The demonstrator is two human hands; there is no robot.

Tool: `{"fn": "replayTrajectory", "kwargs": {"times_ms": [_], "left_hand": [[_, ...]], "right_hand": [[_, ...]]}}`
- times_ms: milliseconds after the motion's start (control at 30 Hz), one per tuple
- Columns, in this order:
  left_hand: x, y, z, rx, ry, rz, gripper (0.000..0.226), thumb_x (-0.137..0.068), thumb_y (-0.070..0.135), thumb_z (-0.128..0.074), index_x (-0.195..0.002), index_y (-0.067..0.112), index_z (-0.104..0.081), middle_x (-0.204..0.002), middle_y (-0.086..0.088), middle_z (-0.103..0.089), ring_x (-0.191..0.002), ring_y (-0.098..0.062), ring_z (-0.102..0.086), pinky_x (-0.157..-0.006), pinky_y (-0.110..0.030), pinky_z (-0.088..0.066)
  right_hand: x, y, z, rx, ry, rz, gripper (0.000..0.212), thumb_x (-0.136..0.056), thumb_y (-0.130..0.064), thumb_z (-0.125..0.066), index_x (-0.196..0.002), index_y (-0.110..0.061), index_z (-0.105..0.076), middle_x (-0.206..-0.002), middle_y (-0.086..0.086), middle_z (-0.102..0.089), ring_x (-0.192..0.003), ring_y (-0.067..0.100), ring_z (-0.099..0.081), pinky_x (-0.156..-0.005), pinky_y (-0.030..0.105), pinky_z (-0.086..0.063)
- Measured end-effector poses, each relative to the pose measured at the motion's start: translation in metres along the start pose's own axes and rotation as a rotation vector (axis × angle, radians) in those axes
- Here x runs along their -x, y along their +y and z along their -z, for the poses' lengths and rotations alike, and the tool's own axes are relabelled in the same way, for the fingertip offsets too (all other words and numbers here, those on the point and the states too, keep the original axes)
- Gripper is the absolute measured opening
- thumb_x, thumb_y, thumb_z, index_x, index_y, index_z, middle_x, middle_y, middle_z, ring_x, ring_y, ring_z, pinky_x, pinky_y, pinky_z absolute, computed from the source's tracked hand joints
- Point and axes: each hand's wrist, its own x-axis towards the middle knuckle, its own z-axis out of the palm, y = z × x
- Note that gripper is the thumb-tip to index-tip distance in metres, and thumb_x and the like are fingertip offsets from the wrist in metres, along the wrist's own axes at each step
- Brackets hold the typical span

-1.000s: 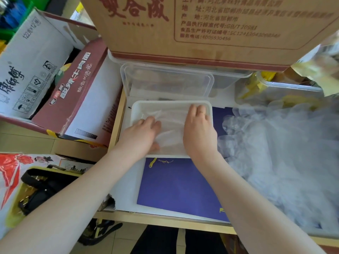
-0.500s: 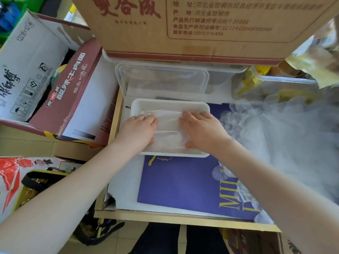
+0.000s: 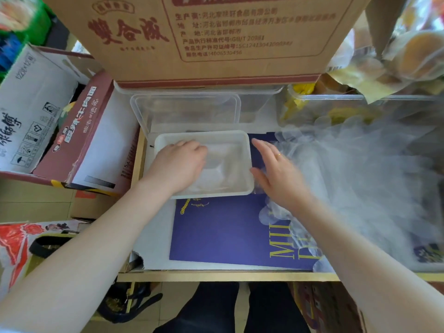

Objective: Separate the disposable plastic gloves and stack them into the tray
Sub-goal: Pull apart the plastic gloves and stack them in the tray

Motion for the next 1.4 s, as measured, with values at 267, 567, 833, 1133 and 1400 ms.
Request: {"fn": "replayTrajectory", "kwargs": {"times_ms": [267, 567, 833, 1133, 1400], "left_hand": [[-0.006, 0.088, 0.000, 0.385, 0.289, -0.336, 0.036, -0.085, 0.026, -0.039, -0.098, 0.011, -0.070, -0.091, -0.002, -0.070, -0.074, -0.024, -0.068, -0.050, -0.030, -0.052], [-0.032, 0.172, -0.007, 0.406, 0.183, -0.356, 0.041, -0.086, 0.034, -0.040, -0.109, 0.012, -0.066, -0.104, -0.004, -0.067, -0.090, -0.025, -0.066, -0.067, -0.035, -0.055], [-0.060, 0.225, 0.001, 1.048, -0.024, 0.056, 0.070, -0.091, 0.039, -0.055, -0.148, 0.021, -0.018, -0.140, 0.001, -0.040, -0.126, -0.014, -0.042, -0.100, -0.028, -0.035], [-0.064, 0.255, 0.006, 1.604, 0.090, 0.220, 0.015, -0.089, 0.003, -0.058, -0.080, 0.015, -0.061, -0.065, 0.008, -0.067, -0.066, -0.006, -0.061, -0.072, -0.028, -0.047], [-0.044, 0.238, 0.023, 1.524, 0.270, 0.198, 0.009, -0.089, 0.009, -0.060, -0.080, 0.012, -0.061, -0.068, 0.011, -0.067, -0.070, -0.002, -0.062, -0.067, -0.017, -0.050]], "right_hand": [[0.074, 0.104, 0.031, 0.265, -0.008, -0.562, 0.069, -0.085, -0.037, -0.064, -0.134, 0.004, -0.040, -0.141, 0.023, -0.042, -0.128, 0.039, -0.041, -0.100, 0.047, -0.035], [0.092, 0.137, 0.038, 0.183, 0.013, -0.486, 0.013, -0.089, -0.017, -0.056, -0.089, -0.004, -0.057, -0.092, 0.015, -0.055, -0.089, 0.035, -0.050, -0.061, 0.035, -0.035], [0.103, 0.131, 0.083, 0.087, 0.347, -0.018, 0.026, -0.088, -0.021, -0.050, -0.072, -0.005, -0.062, -0.071, 0.011, -0.056, -0.059, 0.031, -0.054, -0.048, 0.030, -0.038], [0.123, 0.133, 0.089, 0.028, 0.288, 0.084, 0.029, -0.086, -0.042, -0.057, -0.100, -0.018, -0.062, -0.112, 0.006, -0.059, -0.102, 0.022, -0.051, -0.087, 0.033, -0.038], [0.091, 0.132, 0.116, -1.047, 0.255, -0.600, 0.018, -0.083, -0.004, -0.065, -0.095, -0.016, -0.060, -0.084, -0.007, -0.066, -0.074, -0.001, -0.060, -0.072, 0.014, -0.046]]}}
